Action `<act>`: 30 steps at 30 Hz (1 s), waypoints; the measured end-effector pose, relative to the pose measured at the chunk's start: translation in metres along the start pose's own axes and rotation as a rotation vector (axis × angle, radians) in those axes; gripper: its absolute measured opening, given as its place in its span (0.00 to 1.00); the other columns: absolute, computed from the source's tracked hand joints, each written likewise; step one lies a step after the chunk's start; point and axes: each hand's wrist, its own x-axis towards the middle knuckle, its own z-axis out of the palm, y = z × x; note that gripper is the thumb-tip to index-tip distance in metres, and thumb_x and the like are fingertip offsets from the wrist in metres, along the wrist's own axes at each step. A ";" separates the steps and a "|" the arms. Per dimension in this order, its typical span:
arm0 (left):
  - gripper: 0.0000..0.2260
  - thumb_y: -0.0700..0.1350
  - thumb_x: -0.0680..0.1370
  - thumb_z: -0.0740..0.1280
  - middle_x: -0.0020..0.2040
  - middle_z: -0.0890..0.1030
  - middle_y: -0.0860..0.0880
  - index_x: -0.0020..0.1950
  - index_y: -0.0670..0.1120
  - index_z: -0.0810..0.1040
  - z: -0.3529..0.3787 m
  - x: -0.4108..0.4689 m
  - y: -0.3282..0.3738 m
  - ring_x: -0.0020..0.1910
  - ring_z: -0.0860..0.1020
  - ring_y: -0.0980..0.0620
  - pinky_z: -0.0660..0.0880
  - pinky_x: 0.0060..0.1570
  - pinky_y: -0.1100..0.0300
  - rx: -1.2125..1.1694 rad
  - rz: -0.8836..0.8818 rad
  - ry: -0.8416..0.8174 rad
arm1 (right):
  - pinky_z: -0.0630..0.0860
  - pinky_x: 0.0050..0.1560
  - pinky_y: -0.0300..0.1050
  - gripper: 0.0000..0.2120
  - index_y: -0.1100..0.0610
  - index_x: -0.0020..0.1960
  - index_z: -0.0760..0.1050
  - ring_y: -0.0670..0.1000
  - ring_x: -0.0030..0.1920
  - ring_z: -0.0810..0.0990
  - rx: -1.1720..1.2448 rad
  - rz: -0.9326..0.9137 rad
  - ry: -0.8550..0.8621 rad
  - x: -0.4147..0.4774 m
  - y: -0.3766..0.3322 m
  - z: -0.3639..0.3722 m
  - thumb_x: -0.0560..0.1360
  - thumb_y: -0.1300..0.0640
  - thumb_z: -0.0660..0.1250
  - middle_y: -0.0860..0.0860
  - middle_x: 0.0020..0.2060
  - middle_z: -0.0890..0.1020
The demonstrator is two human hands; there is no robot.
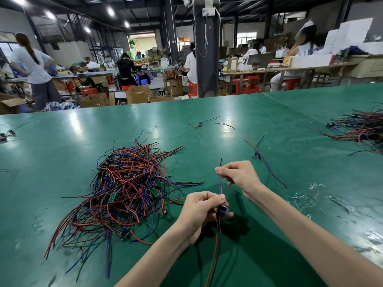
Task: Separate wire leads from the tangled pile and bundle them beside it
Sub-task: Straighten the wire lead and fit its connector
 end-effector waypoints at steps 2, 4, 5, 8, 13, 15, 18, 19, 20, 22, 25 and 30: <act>0.11 0.34 0.75 0.67 0.31 0.79 0.42 0.32 0.38 0.77 0.002 -0.002 -0.001 0.27 0.79 0.48 0.81 0.36 0.55 0.012 -0.004 -0.015 | 0.68 0.29 0.40 0.10 0.57 0.30 0.80 0.48 0.25 0.67 -0.114 -0.048 0.069 0.005 0.004 -0.005 0.69 0.59 0.75 0.50 0.22 0.74; 0.11 0.33 0.75 0.67 0.31 0.78 0.41 0.32 0.37 0.77 0.003 -0.003 0.000 0.27 0.78 0.48 0.81 0.36 0.55 0.028 -0.006 -0.024 | 0.68 0.29 0.38 0.11 0.53 0.29 0.80 0.45 0.23 0.67 -0.212 -0.096 0.106 0.009 0.006 -0.007 0.69 0.57 0.75 0.45 0.20 0.74; 0.11 0.33 0.75 0.67 0.31 0.78 0.41 0.32 0.37 0.77 0.003 -0.003 0.000 0.27 0.78 0.49 0.81 0.37 0.55 0.034 -0.007 -0.029 | 0.67 0.29 0.36 0.11 0.52 0.29 0.80 0.42 0.22 0.67 -0.241 -0.117 0.107 0.010 0.007 -0.008 0.69 0.57 0.75 0.44 0.18 0.73; 0.12 0.33 0.75 0.67 0.31 0.78 0.41 0.31 0.38 0.78 0.002 -0.002 0.001 0.27 0.78 0.49 0.81 0.37 0.55 0.040 -0.014 -0.042 | 0.67 0.29 0.35 0.11 0.52 0.30 0.80 0.41 0.22 0.66 -0.263 -0.157 0.102 0.014 0.009 -0.006 0.70 0.57 0.75 0.43 0.17 0.73; 0.14 0.33 0.74 0.67 0.31 0.77 0.41 0.28 0.39 0.78 -0.001 0.002 0.001 0.27 0.76 0.49 0.80 0.35 0.56 0.044 -0.048 -0.068 | 0.68 0.30 0.33 0.09 0.52 0.32 0.80 0.40 0.24 0.68 -0.246 -0.201 0.089 0.014 0.010 -0.007 0.70 0.55 0.75 0.44 0.23 0.76; 0.13 0.33 0.74 0.68 0.31 0.78 0.41 0.29 0.39 0.79 -0.001 0.003 -0.001 0.28 0.77 0.48 0.80 0.35 0.55 0.034 -0.033 -0.061 | 0.69 0.29 0.34 0.08 0.55 0.34 0.80 0.44 0.26 0.69 -0.144 -0.140 0.056 0.013 0.007 -0.007 0.71 0.55 0.74 0.48 0.26 0.77; 0.12 0.34 0.75 0.67 0.31 0.79 0.41 0.31 0.38 0.78 -0.002 0.007 -0.001 0.27 0.79 0.47 0.81 0.37 0.53 -0.011 0.032 0.037 | 0.70 0.27 0.38 0.14 0.65 0.41 0.80 0.48 0.28 0.70 0.171 0.080 -0.057 0.008 -0.001 -0.008 0.70 0.52 0.73 0.53 0.32 0.78; 0.11 0.34 0.75 0.67 0.31 0.79 0.42 0.32 0.37 0.78 -0.003 0.010 0.000 0.27 0.79 0.48 0.82 0.37 0.53 -0.026 0.054 0.081 | 0.70 0.27 0.37 0.18 0.66 0.43 0.80 0.48 0.28 0.70 0.210 0.139 -0.130 0.004 -0.002 -0.008 0.68 0.50 0.73 0.54 0.33 0.79; 0.10 0.34 0.75 0.67 0.31 0.79 0.42 0.34 0.36 0.77 -0.005 0.013 0.000 0.27 0.79 0.49 0.82 0.37 0.54 -0.044 0.072 0.118 | 0.70 0.26 0.37 0.20 0.66 0.44 0.80 0.47 0.28 0.71 0.203 0.177 -0.216 0.000 -0.003 -0.009 0.66 0.48 0.73 0.54 0.33 0.80; 0.07 0.33 0.76 0.66 0.31 0.79 0.43 0.37 0.34 0.76 -0.008 0.017 0.001 0.27 0.78 0.51 0.80 0.33 0.57 -0.071 0.095 0.164 | 0.70 0.27 0.35 0.19 0.64 0.42 0.82 0.46 0.28 0.72 0.143 0.201 -0.386 -0.008 -0.005 -0.006 0.64 0.48 0.74 0.52 0.31 0.80; 0.06 0.33 0.76 0.65 0.32 0.81 0.41 0.39 0.33 0.77 -0.010 0.020 0.000 0.29 0.80 0.50 0.80 0.32 0.58 -0.092 0.097 0.171 | 0.69 0.27 0.35 0.13 0.61 0.38 0.81 0.45 0.28 0.72 0.123 0.209 -0.498 -0.016 -0.008 0.003 0.62 0.51 0.75 0.52 0.29 0.79; 0.06 0.33 0.77 0.64 0.36 0.83 0.40 0.41 0.32 0.78 -0.012 0.021 0.001 0.31 0.81 0.49 0.80 0.32 0.58 -0.102 0.080 0.151 | 0.67 0.27 0.36 0.05 0.62 0.35 0.80 0.46 0.26 0.71 0.213 0.233 -0.414 -0.016 -0.005 0.013 0.68 0.61 0.74 0.51 0.26 0.78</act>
